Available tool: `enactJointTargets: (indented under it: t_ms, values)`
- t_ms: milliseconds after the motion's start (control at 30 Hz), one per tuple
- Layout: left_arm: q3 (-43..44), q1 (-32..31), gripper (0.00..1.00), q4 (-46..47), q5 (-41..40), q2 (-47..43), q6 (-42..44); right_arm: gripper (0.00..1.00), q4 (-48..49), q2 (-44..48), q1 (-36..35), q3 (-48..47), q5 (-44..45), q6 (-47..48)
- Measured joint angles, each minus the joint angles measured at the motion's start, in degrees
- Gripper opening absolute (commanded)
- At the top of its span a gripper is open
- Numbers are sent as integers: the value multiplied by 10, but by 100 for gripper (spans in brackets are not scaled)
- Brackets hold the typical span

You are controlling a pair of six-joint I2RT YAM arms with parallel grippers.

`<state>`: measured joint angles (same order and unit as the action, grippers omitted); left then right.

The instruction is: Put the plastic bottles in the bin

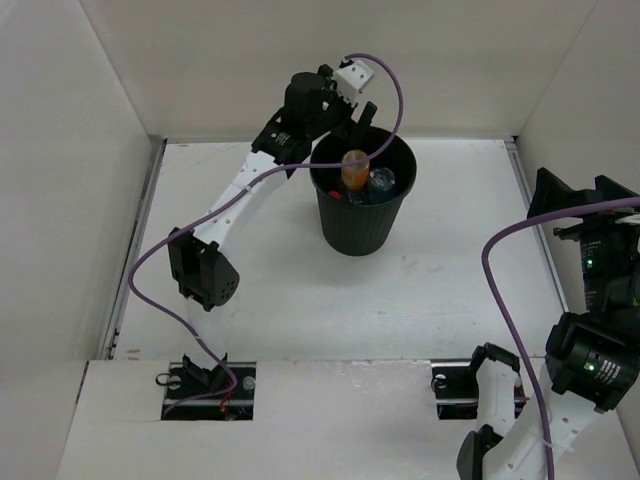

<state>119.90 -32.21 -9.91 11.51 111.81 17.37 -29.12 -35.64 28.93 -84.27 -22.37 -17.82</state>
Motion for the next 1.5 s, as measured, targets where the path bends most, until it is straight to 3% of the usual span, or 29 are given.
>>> enactJointTargets:
  t_ms: [167,300,533,900,1100,1300,1500]
  values:
    - [-3,-12,85,13,-8,-3,1,100,1,-1,0,0,-4,-8]
    - [-10,-20,99,12,-14,-11,3,100,14,-8,7,0,-9,-23]
    - [37,-11,100,13,-80,-19,38,100,32,-26,8,5,-20,-30]
    - [43,181,100,56,-205,-125,100,100,38,-76,-37,27,-21,-27]
    - [-20,223,100,60,-218,-217,87,100,36,-102,-82,25,-15,-4]
    - [-75,257,100,62,-189,-296,20,100,35,-105,-100,23,-8,12]
    - [-115,359,100,59,-111,-365,-180,100,37,-101,-103,22,-24,12]
